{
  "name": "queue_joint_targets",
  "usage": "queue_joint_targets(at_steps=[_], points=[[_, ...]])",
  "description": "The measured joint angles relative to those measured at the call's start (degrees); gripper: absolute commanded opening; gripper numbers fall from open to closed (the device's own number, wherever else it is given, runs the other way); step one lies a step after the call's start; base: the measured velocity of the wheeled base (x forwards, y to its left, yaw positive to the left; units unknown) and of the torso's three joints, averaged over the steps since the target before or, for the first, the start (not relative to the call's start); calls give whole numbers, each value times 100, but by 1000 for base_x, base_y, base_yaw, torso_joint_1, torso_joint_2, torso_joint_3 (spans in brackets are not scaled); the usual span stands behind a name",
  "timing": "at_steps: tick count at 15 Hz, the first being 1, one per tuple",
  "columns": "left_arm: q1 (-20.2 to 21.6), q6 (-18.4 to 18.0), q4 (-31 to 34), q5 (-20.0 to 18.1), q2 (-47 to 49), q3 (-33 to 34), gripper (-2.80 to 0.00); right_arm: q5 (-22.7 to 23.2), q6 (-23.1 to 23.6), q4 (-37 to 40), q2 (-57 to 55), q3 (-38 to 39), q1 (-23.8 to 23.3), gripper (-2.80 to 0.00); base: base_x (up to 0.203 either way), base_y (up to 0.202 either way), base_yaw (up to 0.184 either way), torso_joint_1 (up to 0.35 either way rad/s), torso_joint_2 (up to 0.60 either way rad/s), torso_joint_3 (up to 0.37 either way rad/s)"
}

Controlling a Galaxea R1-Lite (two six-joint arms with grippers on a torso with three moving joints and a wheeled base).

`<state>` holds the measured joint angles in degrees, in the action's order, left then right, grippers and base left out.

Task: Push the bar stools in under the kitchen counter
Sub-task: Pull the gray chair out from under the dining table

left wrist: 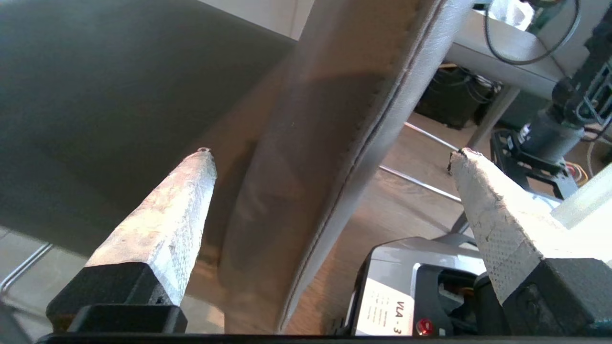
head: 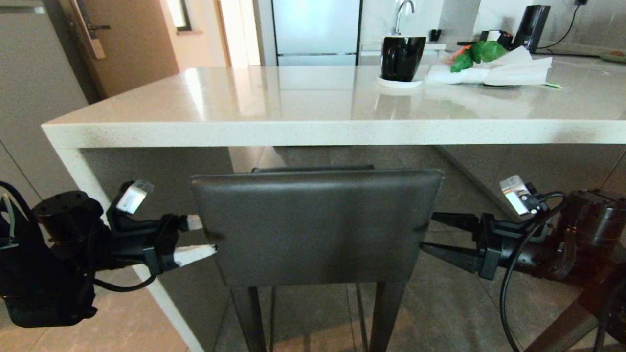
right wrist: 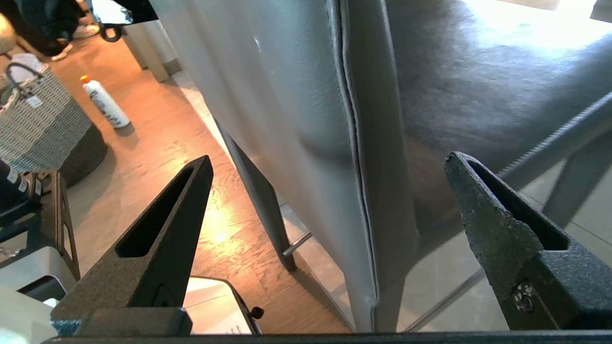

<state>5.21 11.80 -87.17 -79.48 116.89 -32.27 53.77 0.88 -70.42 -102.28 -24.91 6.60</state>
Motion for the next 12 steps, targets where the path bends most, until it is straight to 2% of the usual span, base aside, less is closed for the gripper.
queue_joint_targets(at_steps=[4, 7, 12], points=[[5, -21, 1, 56, 61, -119, 0, -20, -37, -251, -301, -175, 213, 0, 0, 0, 0, 0, 0, 0], [-47, -65, 0, 422, 81, -188, 0, -165, -45, -256, -400, -275, 472, 0, 0, 0, 0, 0, 0, 0], [-66, -73, 2, 451, 90, -160, 0, -213, -44, -332, -555, -369, 636, 0, 0, 0, 0, 0, 0, 0]])
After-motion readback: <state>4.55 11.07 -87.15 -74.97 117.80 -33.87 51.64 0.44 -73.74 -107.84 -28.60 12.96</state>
